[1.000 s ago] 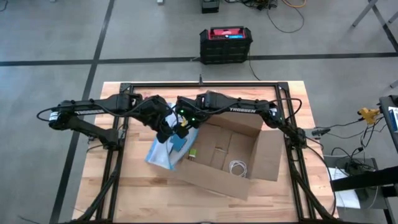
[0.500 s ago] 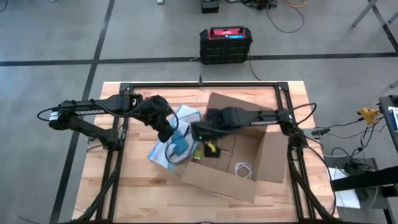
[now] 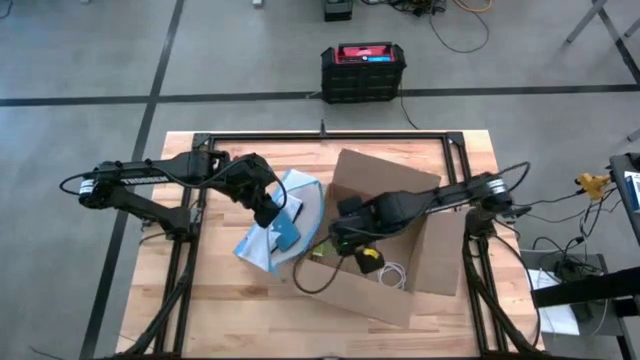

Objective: Unpack boxes
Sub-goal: Put the white charger into the blue zip bag

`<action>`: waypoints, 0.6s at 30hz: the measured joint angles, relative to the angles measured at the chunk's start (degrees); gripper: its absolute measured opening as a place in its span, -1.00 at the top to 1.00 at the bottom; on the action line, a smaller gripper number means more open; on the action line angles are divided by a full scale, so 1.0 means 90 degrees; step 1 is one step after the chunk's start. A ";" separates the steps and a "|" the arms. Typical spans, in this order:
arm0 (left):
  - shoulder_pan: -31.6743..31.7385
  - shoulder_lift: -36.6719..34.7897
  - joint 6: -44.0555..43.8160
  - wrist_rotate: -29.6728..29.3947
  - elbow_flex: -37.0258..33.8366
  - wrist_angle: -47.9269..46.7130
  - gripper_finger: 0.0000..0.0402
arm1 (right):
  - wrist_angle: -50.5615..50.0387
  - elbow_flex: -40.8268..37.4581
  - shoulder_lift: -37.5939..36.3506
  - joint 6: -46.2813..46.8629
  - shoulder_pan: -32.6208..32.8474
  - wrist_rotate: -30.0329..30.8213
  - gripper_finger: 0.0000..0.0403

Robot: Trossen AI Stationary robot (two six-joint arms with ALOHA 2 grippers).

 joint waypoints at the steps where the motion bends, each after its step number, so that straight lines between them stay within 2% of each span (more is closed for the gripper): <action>1: 0.0000 0.0000 -0.0035 0.0004 0.0000 0.0000 1.00 | 0.0408 -0.0423 -0.0226 -0.0076 -0.0003 -0.0108 -0.52; 5: 0.0000 -0.0002 -0.0161 0.0005 0.0000 0.0002 1.00 | 0.1956 -0.1914 -0.0881 -0.0412 -0.0107 -0.0512 -0.37; 9: 0.0001 -0.0002 -0.0219 0.0005 0.0000 0.0007 1.00 | 0.2960 -0.2946 -0.0942 -0.0953 -0.0231 -0.0684 -0.23; 14: 0.0000 -0.0002 -0.0219 0.0007 0.0000 0.0027 1.00 | 0.3637 -0.3509 -0.0644 -0.1561 -0.0550 -0.0841 -0.05; 16: 0.0000 -0.0002 -0.0219 0.0007 0.0000 0.0036 1.00 | 0.3911 -0.3548 -0.0437 -0.1505 -0.0716 -0.1059 0.03; 18: 0.0000 -0.0002 -0.0221 0.0005 0.0000 0.0039 1.00 | 0.4263 -0.3546 -0.0275 -0.1168 -0.0923 -0.1563 0.12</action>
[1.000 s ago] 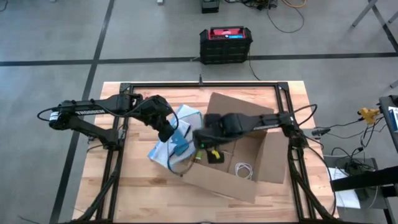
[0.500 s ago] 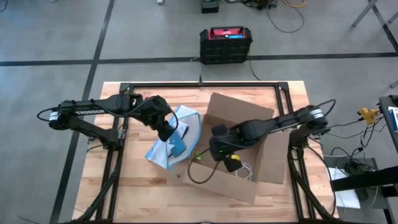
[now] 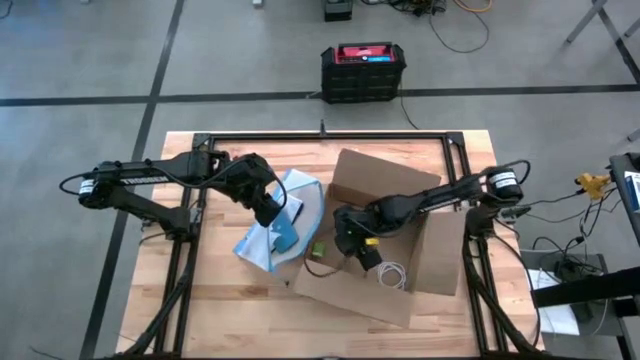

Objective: Unpack boxes
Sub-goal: Put the white charger into the blue zip bag

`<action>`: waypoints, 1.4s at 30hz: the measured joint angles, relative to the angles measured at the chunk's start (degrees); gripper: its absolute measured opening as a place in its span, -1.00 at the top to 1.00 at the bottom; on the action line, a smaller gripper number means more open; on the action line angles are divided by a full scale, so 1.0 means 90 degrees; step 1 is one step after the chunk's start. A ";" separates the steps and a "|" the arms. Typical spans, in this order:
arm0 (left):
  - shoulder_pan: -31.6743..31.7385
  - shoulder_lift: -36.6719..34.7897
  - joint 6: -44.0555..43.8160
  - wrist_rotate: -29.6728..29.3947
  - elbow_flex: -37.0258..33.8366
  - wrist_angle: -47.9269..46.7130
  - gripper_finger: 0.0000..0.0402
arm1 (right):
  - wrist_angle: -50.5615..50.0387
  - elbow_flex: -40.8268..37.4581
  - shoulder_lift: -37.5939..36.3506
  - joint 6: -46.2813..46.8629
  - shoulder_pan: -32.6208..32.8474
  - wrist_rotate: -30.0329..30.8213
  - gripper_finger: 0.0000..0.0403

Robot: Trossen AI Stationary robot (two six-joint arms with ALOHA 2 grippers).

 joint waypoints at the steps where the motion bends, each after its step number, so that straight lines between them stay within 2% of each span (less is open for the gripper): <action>1: 0.0000 0.0000 -0.0011 0.0000 0.0000 0.0000 1.00 | 0.0100 0.0002 0.0076 0.0152 -0.0103 -0.0330 0.17; 6: 0.0000 0.0000 -0.0150 0.0002 0.0002 0.0000 1.00 | 0.0278 -0.0068 0.0446 0.0553 -0.0576 -0.1355 0.64; 9: 0.0000 -0.0002 -0.0209 0.0000 0.0005 0.0000 1.00 | 0.0909 -0.0259 0.0470 0.0799 -0.0744 -0.1788 0.93; 16: 0.0000 0.0000 -0.0304 -0.0017 0.0005 -0.0002 1.00 | 0.3249 -0.1007 0.0472 0.1722 -0.0734 -0.1834 0.99; 18: 0.0002 -0.0002 -0.0204 -0.0022 0.0005 -0.0001 1.00 | 0.3841 -0.1131 0.0523 0.2010 -0.0731 -0.1657 0.98; 25: 0.0002 0.0000 -0.0078 -0.0029 0.0005 0.0003 1.00 | 0.4500 -0.0892 0.1003 0.2217 -0.0611 -0.1572 1.00; 28: 0.0015 -0.0002 -0.0078 -0.0033 0.0005 -0.0001 1.00 | 0.4013 -0.0599 0.1252 0.2227 -0.0592 -0.1638 1.00; 31: 0.0015 -0.0002 -0.0013 -0.0041 0.0005 -0.0005 1.00 | 0.2828 -0.0399 0.1055 0.1985 -0.0602 -0.1515 1.00; 35: 0.0015 0.0002 0.0208 -0.0056 0.0005 -0.0005 1.00 | 0.0432 -0.0337 0.0074 0.1421 -0.0558 -0.0395 1.00; 37: 0.0016 0.0002 0.0292 -0.0054 0.0005 -0.0015 1.00 | -0.0404 -0.0337 -0.0497 0.1337 -0.0565 -0.0074 1.00; 39: 0.0015 0.0002 0.0394 -0.0055 0.0005 -0.0036 1.00 | -0.1116 -0.0353 -0.1037 0.1491 -0.0578 -0.0134 1.00; 42: 0.0015 0.0005 0.0475 -0.0051 0.0005 -0.0034 1.00 | -0.1902 -0.0594 -0.1574 0.2003 -0.0497 -0.0750 1.00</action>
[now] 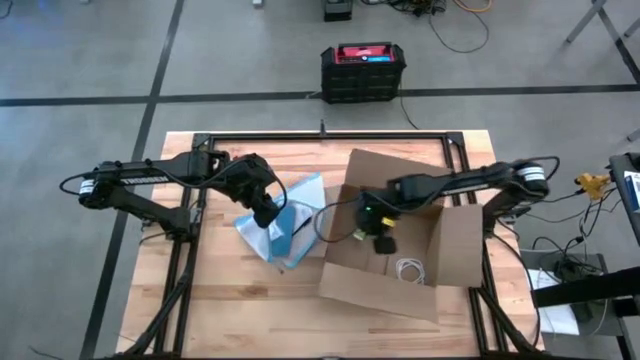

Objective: Unpack boxes
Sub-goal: Put the white charger into the blue zip bag

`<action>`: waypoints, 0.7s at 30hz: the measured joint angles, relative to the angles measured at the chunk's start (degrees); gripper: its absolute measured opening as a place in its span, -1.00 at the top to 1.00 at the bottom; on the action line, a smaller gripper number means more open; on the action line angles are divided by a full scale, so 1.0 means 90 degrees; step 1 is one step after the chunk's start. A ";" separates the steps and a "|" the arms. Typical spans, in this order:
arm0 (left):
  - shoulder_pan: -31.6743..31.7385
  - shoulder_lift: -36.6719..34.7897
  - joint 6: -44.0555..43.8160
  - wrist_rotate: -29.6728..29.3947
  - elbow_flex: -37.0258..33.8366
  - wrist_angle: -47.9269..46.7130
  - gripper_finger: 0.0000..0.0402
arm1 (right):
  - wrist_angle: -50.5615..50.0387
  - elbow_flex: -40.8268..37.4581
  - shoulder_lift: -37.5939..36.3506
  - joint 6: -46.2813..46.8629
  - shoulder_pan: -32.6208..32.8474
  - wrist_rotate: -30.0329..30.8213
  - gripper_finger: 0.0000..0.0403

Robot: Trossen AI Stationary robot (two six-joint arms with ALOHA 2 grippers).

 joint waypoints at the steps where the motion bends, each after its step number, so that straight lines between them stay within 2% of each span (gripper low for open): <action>1: 0.0000 0.0000 0.0040 0.0000 0.0000 0.0002 1.00 | -0.0216 -0.0113 -0.0119 0.0161 0.0066 -0.0276 1.00; 4: 0.0000 0.0000 0.0188 -0.0002 0.0000 0.0016 1.00 | -0.0809 -0.0467 -0.0412 0.0468 0.0329 -0.0866 1.00; 6: 0.0000 0.0000 0.0316 -0.0001 0.0000 0.0028 1.00 | -0.1059 -0.0805 -0.0447 0.0528 0.0546 -0.0915 1.00; 13: 0.0000 0.0007 0.0405 -0.0002 0.0000 0.0053 1.00 | -0.0492 -0.1744 -0.0086 0.0398 0.1065 -0.1251 1.00; 18: 0.0000 0.0007 0.0388 0.0000 0.0000 0.0061 1.00 | -0.0184 -0.1771 0.0517 0.0025 0.1119 -0.1150 1.00; 21: 0.0000 0.0007 0.0325 0.0000 0.0000 0.0060 1.00 | -0.0091 -0.1439 0.0917 -0.0015 0.1016 -0.0525 1.00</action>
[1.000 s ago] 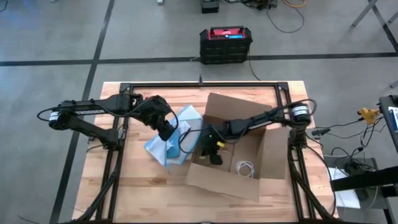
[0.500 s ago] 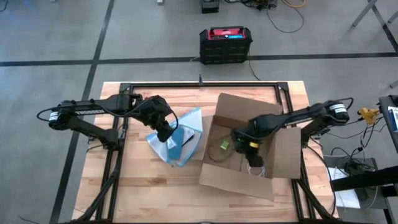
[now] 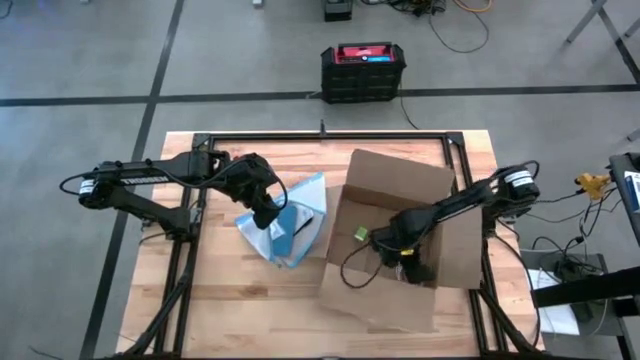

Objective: Unpack boxes
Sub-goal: Put the white charger into the blue zip bag

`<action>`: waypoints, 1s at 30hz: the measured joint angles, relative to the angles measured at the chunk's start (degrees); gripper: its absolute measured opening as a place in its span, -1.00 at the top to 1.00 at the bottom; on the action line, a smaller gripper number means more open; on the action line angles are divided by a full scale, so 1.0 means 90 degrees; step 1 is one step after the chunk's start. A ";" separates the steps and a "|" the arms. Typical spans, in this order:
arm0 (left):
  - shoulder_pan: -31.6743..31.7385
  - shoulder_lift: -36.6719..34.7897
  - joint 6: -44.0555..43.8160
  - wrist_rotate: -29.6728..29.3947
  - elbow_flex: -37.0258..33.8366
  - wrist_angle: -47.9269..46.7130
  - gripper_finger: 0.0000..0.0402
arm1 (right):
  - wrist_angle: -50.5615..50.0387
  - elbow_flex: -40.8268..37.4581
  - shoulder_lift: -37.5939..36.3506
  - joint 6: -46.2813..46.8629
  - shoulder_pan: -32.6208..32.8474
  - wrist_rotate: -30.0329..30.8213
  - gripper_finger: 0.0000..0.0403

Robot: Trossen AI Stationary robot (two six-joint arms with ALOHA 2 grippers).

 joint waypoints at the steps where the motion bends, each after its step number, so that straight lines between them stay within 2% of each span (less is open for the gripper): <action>1: 0.0000 0.0000 -0.0037 0.0000 0.0000 0.0000 1.00 | 0.0000 0.0194 0.0087 -0.0041 -0.0065 0.0298 1.00; 5: 0.0002 0.0000 -0.0099 0.0002 -0.0002 -0.0005 1.00 | 0.0033 0.0943 0.0101 -0.0267 -0.0240 0.1528 1.00; 9: 0.0005 0.0000 -0.0096 0.0002 -0.0002 -0.0005 1.00 | 0.0244 0.1477 -0.0400 -0.0426 -0.0210 0.3248 1.00; 11: 0.0005 0.0000 -0.0097 0.0002 -0.0005 -0.0003 1.00 | 0.0492 0.1473 -0.0641 -0.0428 -0.0273 0.3587 1.00; 13: 0.0005 0.0000 -0.0099 0.0002 -0.0005 -0.0005 1.00 | 0.0690 0.1300 -0.0800 -0.0424 -0.0376 0.3227 1.00; 17: 0.0001 0.0000 -0.0099 0.0002 -0.0005 -0.0002 1.00 | 0.0503 0.0876 -0.0848 -0.0401 -0.0511 0.1894 1.00; 22: -0.0002 0.0000 -0.0099 0.0005 -0.0005 0.0038 1.00 | 0.0454 0.0548 -0.0837 -0.0710 -0.0514 0.1334 0.92; 25: -0.0002 0.0000 -0.0099 0.0010 -0.0005 0.0026 1.00 | 0.0294 0.0504 -0.0836 -0.0949 -0.0514 0.1007 0.71; 30: -0.0002 0.0000 -0.0099 0.0010 -0.0005 -0.0009 1.00 | -0.0641 0.0475 -0.0836 -0.1728 -0.0514 0.0981 0.21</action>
